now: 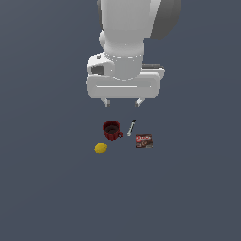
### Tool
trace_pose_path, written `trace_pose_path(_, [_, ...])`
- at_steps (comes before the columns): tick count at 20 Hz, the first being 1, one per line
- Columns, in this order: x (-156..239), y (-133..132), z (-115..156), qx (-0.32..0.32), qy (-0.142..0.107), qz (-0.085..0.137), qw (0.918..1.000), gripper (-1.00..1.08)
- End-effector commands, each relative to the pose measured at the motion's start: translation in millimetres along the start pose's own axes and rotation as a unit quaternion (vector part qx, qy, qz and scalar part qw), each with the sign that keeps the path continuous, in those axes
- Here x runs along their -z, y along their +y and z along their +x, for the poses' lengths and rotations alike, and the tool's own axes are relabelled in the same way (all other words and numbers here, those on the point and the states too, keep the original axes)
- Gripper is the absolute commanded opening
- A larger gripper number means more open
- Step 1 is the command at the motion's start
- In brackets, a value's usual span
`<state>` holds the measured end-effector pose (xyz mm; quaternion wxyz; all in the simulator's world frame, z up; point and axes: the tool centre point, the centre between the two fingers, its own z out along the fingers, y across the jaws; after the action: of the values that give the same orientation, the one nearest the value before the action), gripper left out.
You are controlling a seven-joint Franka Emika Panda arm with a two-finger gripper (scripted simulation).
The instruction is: Pick up a designated object from a clutter of objects.
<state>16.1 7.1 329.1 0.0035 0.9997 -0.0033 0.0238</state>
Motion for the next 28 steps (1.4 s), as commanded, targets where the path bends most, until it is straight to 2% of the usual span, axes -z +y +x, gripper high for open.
trace_pose_path(1, [0.0,0.0,0.0,0.000,0.000,0.000,1.0000,1.00])
trace_pose_path(10, [-8.9,-30.7,-2.1,0.015,-0.013,0.014,0.9997,1.00])
trace_pose_path(19, [-12.5,-30.4,-2.6,0.012,-0.013,0.013,0.9998,1.00])
trace_pose_path(28, [-51.4,-35.4,-10.9,-0.012,-0.014,0.010,0.9998,1.00])
